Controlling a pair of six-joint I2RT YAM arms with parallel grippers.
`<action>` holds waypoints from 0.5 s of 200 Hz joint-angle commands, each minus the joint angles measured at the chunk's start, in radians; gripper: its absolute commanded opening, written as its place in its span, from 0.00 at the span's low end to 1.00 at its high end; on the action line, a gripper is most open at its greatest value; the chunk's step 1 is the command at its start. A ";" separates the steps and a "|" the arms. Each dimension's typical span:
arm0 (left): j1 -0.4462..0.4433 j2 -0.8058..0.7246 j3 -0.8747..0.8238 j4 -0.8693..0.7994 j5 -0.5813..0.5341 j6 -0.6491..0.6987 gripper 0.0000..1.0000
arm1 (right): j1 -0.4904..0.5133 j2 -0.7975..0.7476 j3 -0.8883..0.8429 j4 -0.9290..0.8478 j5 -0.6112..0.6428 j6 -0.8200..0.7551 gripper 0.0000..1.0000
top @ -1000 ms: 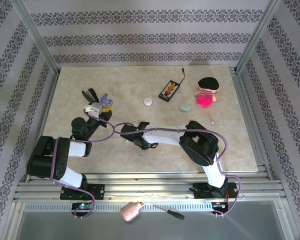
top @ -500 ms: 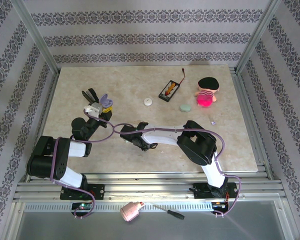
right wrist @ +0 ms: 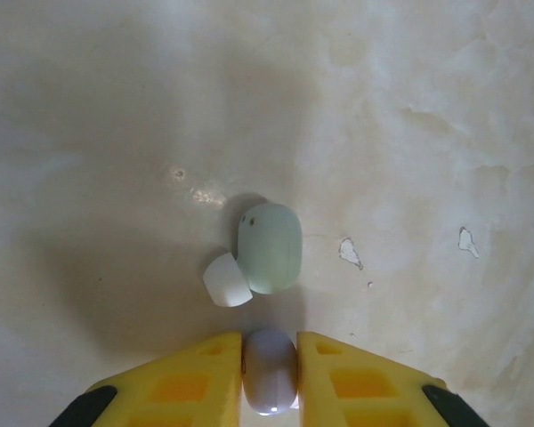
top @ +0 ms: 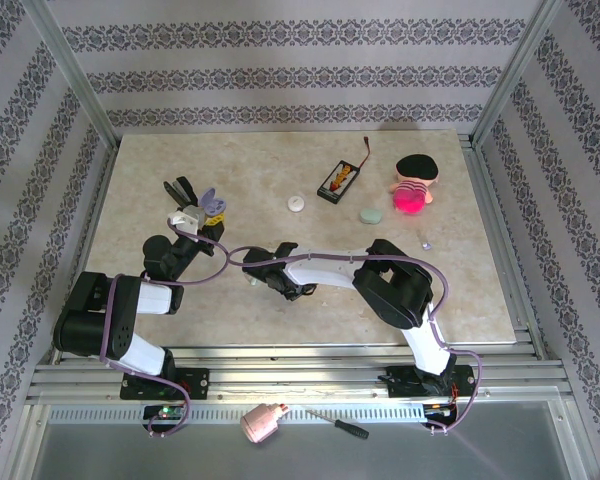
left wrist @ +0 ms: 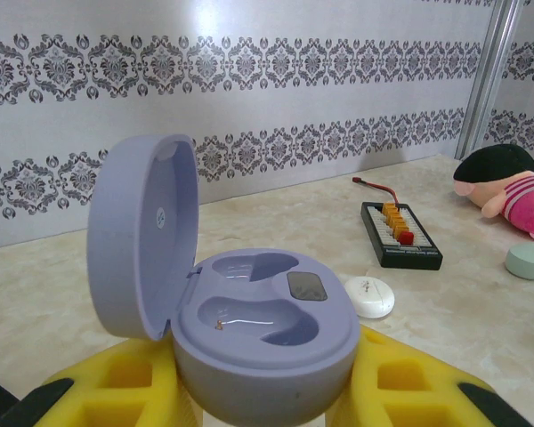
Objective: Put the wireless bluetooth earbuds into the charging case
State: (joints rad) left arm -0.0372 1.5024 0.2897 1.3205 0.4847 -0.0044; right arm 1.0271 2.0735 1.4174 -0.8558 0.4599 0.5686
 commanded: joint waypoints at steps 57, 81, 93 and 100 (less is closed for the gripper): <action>0.011 -0.010 -0.008 0.038 0.045 0.018 0.16 | -0.093 -0.259 -0.180 0.185 -0.138 0.017 0.20; 0.010 0.000 -0.007 0.054 0.073 0.012 0.15 | -0.165 -0.358 -0.269 0.306 -0.290 0.065 0.20; 0.010 0.004 -0.009 0.067 0.084 0.006 0.16 | -0.216 -0.400 -0.330 0.390 -0.425 0.108 0.21; 0.010 0.008 -0.007 0.077 0.093 0.004 0.15 | -0.249 -0.421 -0.375 0.457 -0.508 0.140 0.21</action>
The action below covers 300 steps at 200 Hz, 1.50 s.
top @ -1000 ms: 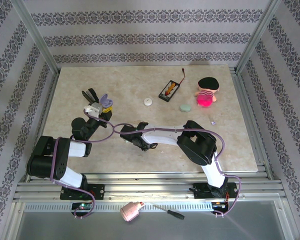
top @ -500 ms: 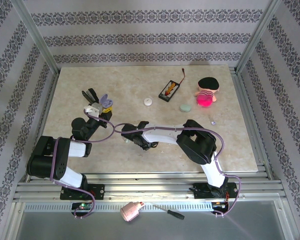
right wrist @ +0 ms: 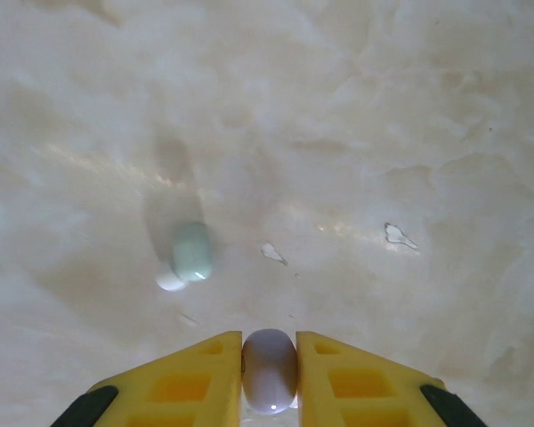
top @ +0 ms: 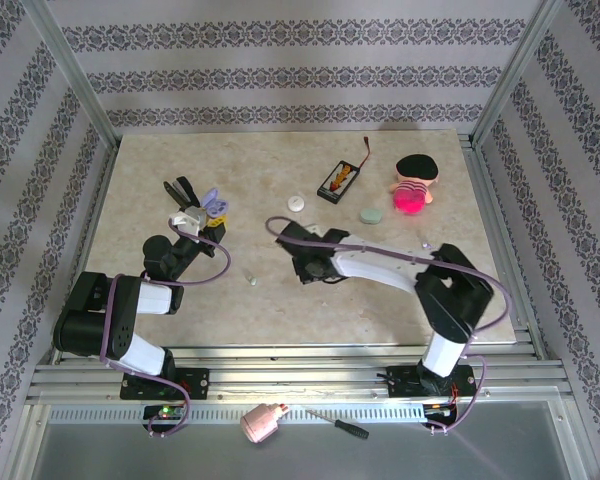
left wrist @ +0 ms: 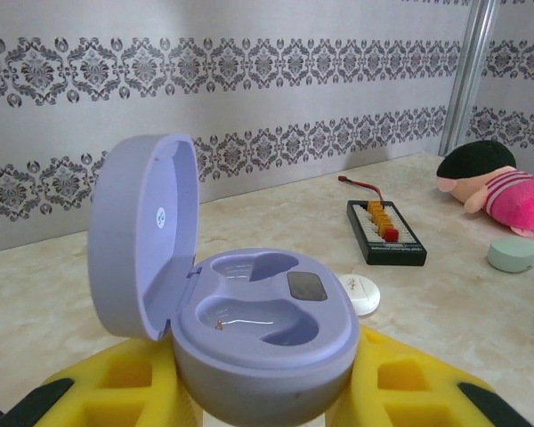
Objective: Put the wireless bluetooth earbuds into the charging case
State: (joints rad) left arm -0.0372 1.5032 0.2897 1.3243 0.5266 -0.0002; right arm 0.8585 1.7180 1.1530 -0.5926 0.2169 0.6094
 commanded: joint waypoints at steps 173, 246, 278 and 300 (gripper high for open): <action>-0.069 0.030 0.027 0.102 0.203 0.015 0.15 | -0.438 -0.268 -0.510 0.943 -0.825 0.652 0.17; -0.171 0.044 0.049 0.102 0.304 0.098 0.16 | -0.461 -0.193 -0.529 1.274 -0.948 0.844 0.19; -0.203 0.043 0.063 0.102 0.325 0.122 0.16 | -0.405 -0.201 -0.456 1.233 -0.943 0.791 0.20; -0.218 0.055 0.077 0.102 0.312 0.136 0.15 | -0.363 -0.189 -0.407 1.223 -0.932 0.764 0.20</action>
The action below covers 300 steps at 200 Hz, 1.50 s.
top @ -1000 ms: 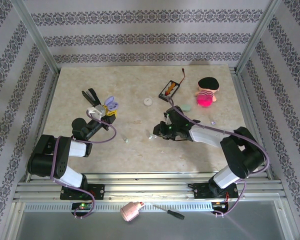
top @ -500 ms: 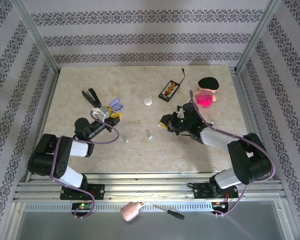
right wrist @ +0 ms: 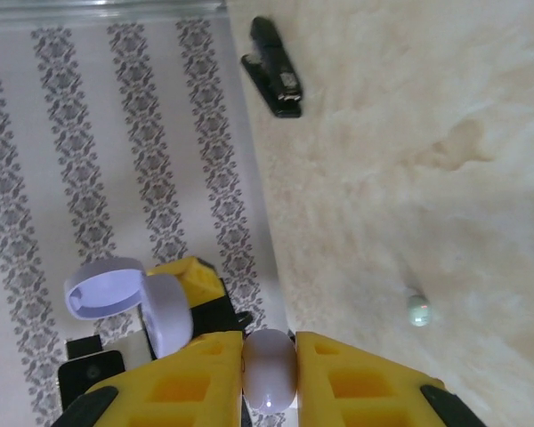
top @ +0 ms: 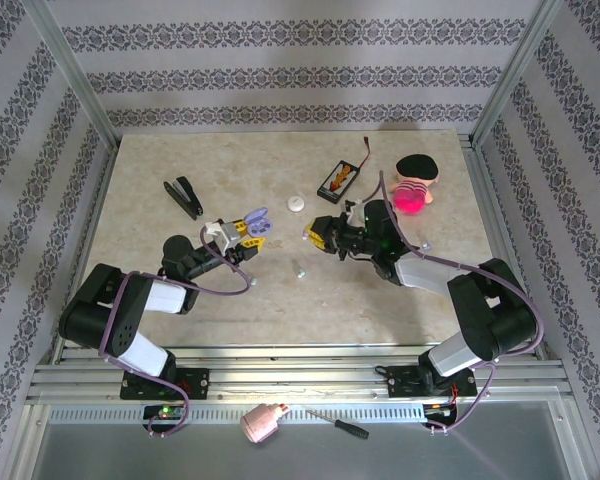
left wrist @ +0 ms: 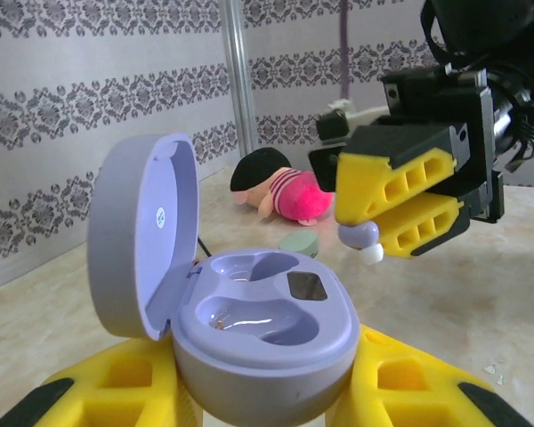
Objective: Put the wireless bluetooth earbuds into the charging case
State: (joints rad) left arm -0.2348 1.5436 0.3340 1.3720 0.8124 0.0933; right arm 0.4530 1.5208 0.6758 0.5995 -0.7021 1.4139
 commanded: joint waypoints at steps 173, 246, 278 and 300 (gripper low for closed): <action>-0.075 0.090 0.070 0.053 -0.043 0.074 0.15 | 0.197 0.106 0.293 -0.132 0.075 -0.240 0.19; -0.085 0.084 0.072 0.048 -0.056 0.069 0.15 | 0.222 0.101 0.326 -0.294 0.149 -0.370 0.19; -0.089 0.080 0.073 0.039 -0.053 0.070 0.14 | 0.234 0.079 0.346 -0.380 0.224 -0.463 0.19; -0.093 0.085 0.079 0.040 -0.049 0.068 0.14 | 0.237 0.076 0.345 -0.373 0.242 -0.472 0.19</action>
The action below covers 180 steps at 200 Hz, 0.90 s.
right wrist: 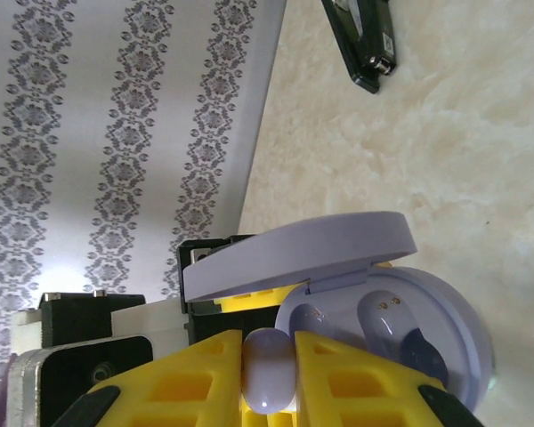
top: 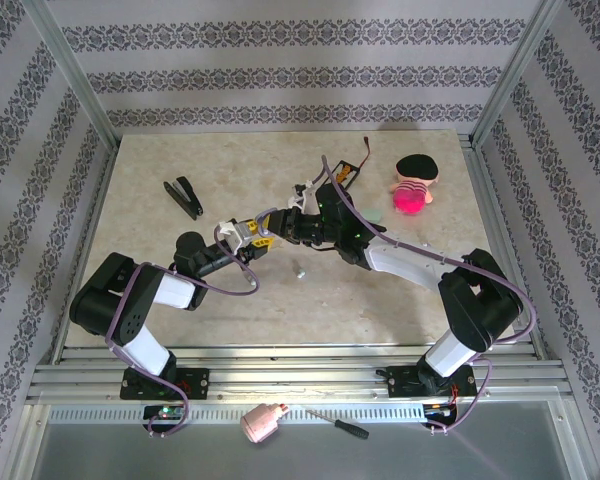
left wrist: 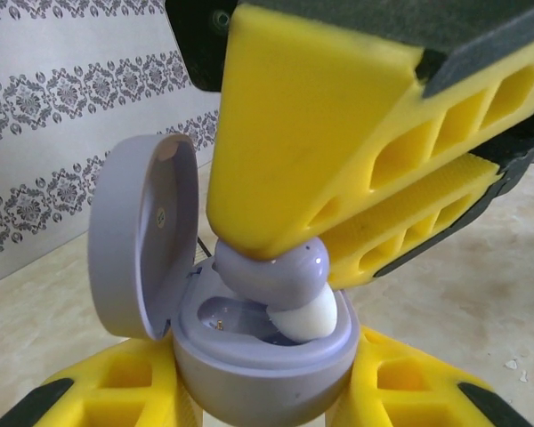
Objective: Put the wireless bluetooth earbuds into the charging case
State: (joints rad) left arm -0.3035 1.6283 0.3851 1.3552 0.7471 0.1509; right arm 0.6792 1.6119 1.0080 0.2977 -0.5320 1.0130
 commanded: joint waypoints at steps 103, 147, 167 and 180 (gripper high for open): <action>-0.025 0.012 0.038 0.071 0.008 -0.022 0.14 | 0.032 0.001 0.008 0.012 0.091 -0.086 0.21; -0.026 0.005 0.043 0.071 0.004 -0.039 0.14 | 0.037 0.005 -0.006 -0.012 0.125 -0.108 0.27; -0.025 0.007 0.046 0.070 0.003 -0.040 0.15 | 0.036 -0.002 -0.008 -0.016 0.127 -0.109 0.30; -0.025 0.008 0.045 0.070 0.001 -0.039 0.14 | 0.036 -0.008 -0.006 -0.027 0.133 -0.115 0.32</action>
State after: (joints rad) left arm -0.3088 1.6413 0.3935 1.3495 0.7280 0.1314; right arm 0.7052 1.6081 1.0088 0.3000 -0.4404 0.9340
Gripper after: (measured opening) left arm 0.327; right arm 0.308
